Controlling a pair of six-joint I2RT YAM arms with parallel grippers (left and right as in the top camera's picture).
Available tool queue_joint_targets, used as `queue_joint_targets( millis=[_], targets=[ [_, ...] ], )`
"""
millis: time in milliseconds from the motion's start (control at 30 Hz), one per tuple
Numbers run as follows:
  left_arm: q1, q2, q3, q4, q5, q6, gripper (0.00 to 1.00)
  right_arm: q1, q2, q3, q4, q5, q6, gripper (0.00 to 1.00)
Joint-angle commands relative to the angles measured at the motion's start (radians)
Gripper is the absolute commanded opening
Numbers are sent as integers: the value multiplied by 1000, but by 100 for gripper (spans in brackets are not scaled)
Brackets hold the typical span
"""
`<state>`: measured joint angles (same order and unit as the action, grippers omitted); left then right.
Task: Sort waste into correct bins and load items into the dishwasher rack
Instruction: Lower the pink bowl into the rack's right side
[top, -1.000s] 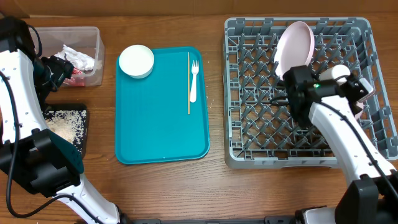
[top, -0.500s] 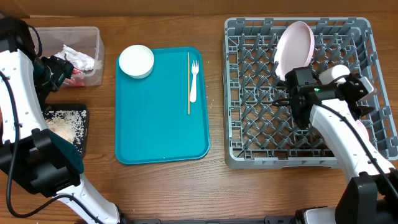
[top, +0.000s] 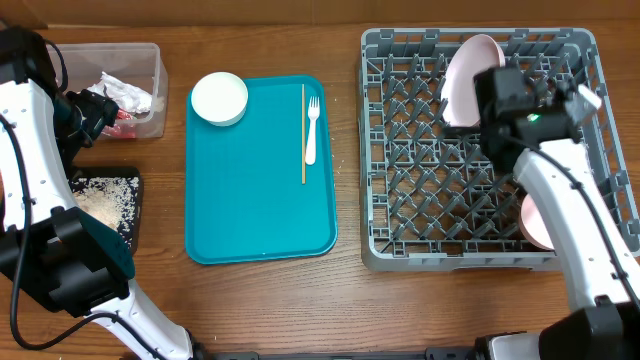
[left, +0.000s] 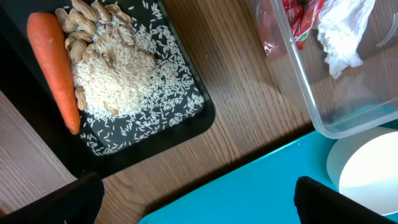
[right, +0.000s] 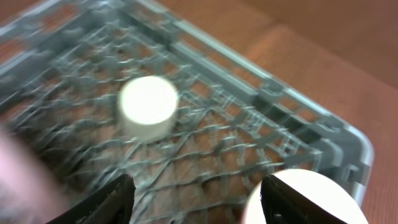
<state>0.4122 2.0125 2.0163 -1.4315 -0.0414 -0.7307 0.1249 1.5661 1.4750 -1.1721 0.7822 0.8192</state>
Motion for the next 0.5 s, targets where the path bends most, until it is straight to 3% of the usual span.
queue_joint_targets(
  millis=[0,133,467],
  targets=[
    [-8,3,-2,0,-11,-10,100,-8,-20,124,-16,-288,-244,69],
    [-8,3,-2,0,-11,-10,100,-64,-19,159,-63,-454,-394,80],
    [-8,3,-2,0,-11,-10,100,-303,-4,61,-275,-542,-401,81]
  ],
)
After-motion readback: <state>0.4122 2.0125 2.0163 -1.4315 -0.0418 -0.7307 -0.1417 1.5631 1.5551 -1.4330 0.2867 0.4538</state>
